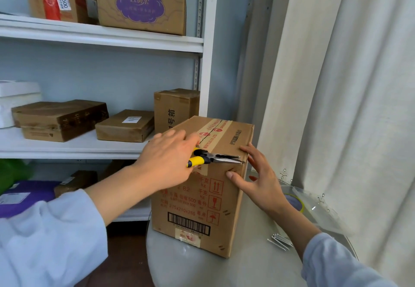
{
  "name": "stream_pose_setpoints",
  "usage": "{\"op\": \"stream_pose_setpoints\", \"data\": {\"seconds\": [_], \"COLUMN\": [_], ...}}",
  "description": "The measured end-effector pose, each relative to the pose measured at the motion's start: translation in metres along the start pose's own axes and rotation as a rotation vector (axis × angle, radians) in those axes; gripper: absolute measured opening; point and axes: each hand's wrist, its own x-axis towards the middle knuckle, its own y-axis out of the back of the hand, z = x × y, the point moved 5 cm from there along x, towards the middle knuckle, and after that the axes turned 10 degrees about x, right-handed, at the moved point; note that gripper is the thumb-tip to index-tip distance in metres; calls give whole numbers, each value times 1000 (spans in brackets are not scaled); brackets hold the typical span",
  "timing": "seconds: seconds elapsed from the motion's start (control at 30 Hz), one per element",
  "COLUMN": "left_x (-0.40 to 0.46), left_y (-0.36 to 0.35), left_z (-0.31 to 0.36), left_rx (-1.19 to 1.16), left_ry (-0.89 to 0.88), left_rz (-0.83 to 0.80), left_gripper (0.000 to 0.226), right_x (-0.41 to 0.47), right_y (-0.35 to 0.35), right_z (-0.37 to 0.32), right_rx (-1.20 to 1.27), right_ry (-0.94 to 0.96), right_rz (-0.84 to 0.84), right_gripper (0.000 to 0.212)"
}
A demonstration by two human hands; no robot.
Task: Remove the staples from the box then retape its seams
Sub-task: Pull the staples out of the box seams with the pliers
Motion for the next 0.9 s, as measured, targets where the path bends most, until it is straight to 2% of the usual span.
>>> {"op": "stream_pose_setpoints", "data": {"seconds": [0.2, 0.37, 0.6, 0.8, 0.9], "left_x": [9, 17, 29, 29, 19], "left_y": [3, 7, 10, 10, 6], "left_z": [-2, -12, -3, 6, 9], "left_rx": [-3, 4, 37, 127, 100], "left_ry": [-68, -60, -131, -214, -172], "left_rz": [-48, -105, -196, -162, -196], "left_gripper": [43, 40, 42, 44, 43], "right_x": [1, 0, 0, 1, 1], "right_y": [1, 2, 1, 1, 1], "right_z": [0, -1, 2, 4, 4], "right_rx": [-2, -3, -4, -2, -5], "right_ry": [7, 21, 13, 16, 20], "right_rz": [-6, 5, 1, 0, 1], "right_gripper": [76, 76, 75, 76, 76]}}
